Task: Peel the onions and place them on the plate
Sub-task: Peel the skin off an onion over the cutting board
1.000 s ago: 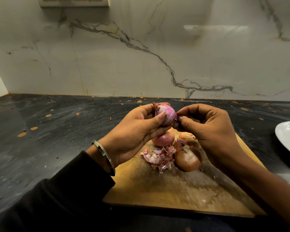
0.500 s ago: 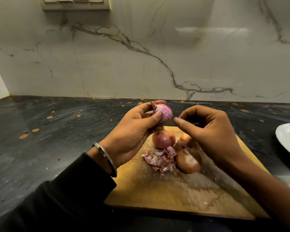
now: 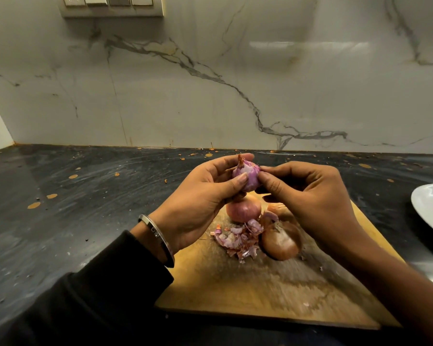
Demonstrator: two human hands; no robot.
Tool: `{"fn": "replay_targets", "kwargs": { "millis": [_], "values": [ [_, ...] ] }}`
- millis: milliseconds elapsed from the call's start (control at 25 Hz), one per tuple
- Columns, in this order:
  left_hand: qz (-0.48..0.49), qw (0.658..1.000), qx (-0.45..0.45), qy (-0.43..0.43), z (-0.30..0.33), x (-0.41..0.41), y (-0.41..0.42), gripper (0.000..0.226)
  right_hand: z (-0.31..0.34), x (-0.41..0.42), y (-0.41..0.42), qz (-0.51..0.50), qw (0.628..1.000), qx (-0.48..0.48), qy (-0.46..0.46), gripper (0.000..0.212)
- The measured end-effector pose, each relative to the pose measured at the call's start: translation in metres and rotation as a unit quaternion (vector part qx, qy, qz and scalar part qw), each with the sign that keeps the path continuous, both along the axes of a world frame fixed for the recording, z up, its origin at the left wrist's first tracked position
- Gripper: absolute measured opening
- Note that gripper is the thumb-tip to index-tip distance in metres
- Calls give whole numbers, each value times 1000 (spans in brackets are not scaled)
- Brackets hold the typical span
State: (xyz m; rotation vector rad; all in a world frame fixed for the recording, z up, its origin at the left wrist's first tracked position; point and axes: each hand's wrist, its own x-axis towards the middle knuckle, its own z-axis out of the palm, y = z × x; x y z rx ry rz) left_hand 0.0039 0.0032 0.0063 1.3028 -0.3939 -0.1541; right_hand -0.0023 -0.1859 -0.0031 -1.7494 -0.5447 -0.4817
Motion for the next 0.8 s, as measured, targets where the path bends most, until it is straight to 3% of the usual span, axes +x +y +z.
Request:
{"fn": "replay_targets", "kwargs": {
  "millis": [320, 800],
  "values": [
    [-4, 1000, -5, 4, 1, -3, 0, 44, -7, 3, 0, -5, 1000, -15, -13, 8],
    [-6, 1000, -8, 10, 1, -3, 0, 43, -7, 5, -2, -6, 1000, -27, -10, 10]
  ]
}}
